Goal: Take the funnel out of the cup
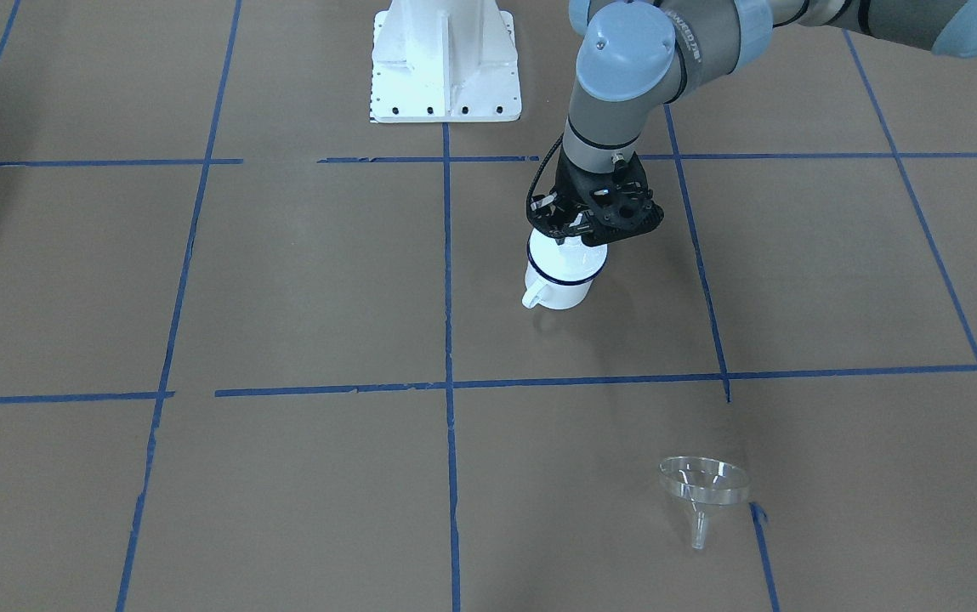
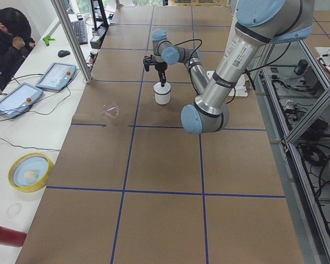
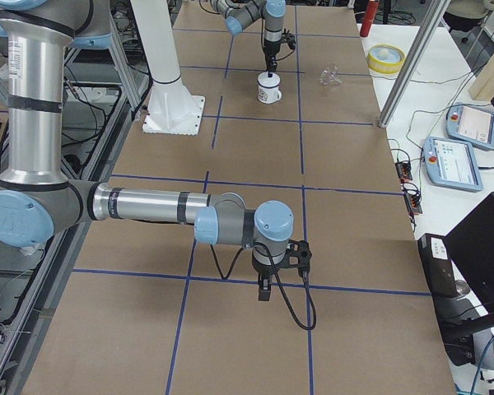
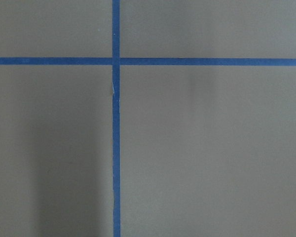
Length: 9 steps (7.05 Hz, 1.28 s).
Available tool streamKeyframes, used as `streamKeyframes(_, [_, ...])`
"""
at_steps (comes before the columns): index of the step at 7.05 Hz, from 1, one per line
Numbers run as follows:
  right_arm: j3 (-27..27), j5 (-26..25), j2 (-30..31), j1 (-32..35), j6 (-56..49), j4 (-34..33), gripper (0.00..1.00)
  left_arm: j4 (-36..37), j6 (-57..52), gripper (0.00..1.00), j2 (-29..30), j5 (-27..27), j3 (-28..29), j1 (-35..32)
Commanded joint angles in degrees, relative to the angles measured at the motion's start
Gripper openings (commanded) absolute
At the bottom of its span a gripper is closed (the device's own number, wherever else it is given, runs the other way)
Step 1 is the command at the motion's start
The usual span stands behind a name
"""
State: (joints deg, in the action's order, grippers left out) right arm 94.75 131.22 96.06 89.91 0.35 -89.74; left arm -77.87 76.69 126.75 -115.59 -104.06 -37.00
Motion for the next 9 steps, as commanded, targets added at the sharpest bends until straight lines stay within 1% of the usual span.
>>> streamKeyframes(1, [0.0, 0.0, 0.0, 0.0, 0.0, 0.0, 1.00, -0.1, 0.3, 1.00, 0.0, 0.3, -0.4, 0.0])
streamKeyframes(2, [0.0, 0.0, 0.0, 0.0, 0.0, 0.0, 1.00, -0.1, 0.2, 1.00, 0.0, 0.5, -0.4, 0.0])
streamKeyframes(3, [0.0, 0.0, 0.0, 0.0, 0.0, 0.0, 1.00, 0.0, -0.3, 1.00, -0.3, 0.6, -1.8, -0.1])
streamKeyframes(4, [0.0, 0.0, 0.0, 0.0, 0.0, 0.0, 1.00, 0.1, -0.7, 1.00, -2.0, 0.5, -6.2, -1.6])
streamKeyframes(5, [0.0, 0.0, 0.0, 0.0, 0.0, 0.0, 1.00, 0.2, -7.5, 1.00, -4.5, 0.5, -10.9, -5.0])
streamKeyframes(6, [0.0, 0.0, 0.0, 0.0, 0.0, 0.0, 1.00, 0.2, -16.4, 1.00, -7.7, -0.1, -13.3, -10.8])
streamKeyframes(7, [0.0, 0.0, 0.0, 0.0, 0.0, 0.0, 1.00, 0.0, -28.5, 1.00, -10.9, -1.2, -13.0, -17.6])
streamKeyframes(8, [0.0, 0.0, 0.0, 0.0, 0.0, 0.0, 1.00, -0.2, -43.4, 1.00, -15.8, -6.9, -12.2, -26.1])
streamKeyframes(9, [0.0, 0.0, 0.0, 0.0, 0.0, 0.0, 1.00, -0.2, -59.6, 1.00, -20.6, -10.0, -9.7, -35.6])
